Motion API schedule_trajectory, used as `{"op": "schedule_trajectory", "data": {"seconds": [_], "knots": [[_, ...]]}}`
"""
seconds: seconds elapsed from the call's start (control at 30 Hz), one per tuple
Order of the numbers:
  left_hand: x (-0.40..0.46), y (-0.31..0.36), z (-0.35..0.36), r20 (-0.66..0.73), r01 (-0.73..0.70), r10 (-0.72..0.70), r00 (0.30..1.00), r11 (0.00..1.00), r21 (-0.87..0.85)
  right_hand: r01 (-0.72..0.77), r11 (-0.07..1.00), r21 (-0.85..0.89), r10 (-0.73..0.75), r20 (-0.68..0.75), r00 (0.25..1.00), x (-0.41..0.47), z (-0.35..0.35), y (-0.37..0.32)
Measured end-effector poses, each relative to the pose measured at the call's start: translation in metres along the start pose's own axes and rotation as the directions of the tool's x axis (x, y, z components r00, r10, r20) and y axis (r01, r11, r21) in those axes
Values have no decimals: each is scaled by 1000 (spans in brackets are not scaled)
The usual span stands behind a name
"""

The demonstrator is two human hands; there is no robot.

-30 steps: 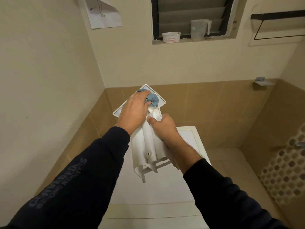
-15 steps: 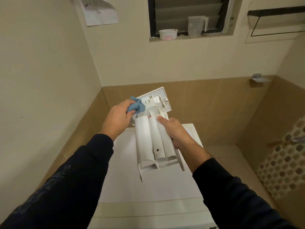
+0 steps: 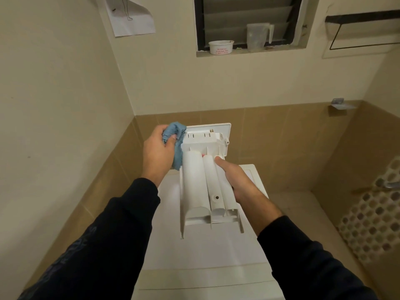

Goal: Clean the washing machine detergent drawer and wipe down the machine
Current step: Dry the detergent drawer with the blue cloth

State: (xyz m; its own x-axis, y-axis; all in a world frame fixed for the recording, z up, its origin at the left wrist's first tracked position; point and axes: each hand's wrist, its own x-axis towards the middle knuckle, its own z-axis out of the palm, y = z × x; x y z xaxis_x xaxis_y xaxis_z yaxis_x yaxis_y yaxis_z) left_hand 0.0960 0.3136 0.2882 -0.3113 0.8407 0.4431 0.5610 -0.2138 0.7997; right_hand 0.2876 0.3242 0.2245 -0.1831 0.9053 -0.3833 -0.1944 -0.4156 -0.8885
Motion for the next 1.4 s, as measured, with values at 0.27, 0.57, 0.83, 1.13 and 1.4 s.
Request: {"op": "schedule_trajectory", "data": {"seconds": [0.27,0.57,0.83,1.13,1.4], "knots": [[-5,-10,18,17,192,-194,981,949,-250,61,994,88,-64,24,998,-3,1,4],[-11,-6,15,62,287,-281,958,917,-277,225,972,-68,-232,-131,964,-2,-6,13],[-27,24,42,288,-316,230,930,899,302,327,939,-108,-334,-51,941,-6,15,15],[-10,21,42,531,-579,394,750,779,241,386,909,-159,-395,-33,918,1,19,18],[5,1,26,533,-657,421,734,642,397,387,842,-376,-414,9,910,-4,21,14]]}}
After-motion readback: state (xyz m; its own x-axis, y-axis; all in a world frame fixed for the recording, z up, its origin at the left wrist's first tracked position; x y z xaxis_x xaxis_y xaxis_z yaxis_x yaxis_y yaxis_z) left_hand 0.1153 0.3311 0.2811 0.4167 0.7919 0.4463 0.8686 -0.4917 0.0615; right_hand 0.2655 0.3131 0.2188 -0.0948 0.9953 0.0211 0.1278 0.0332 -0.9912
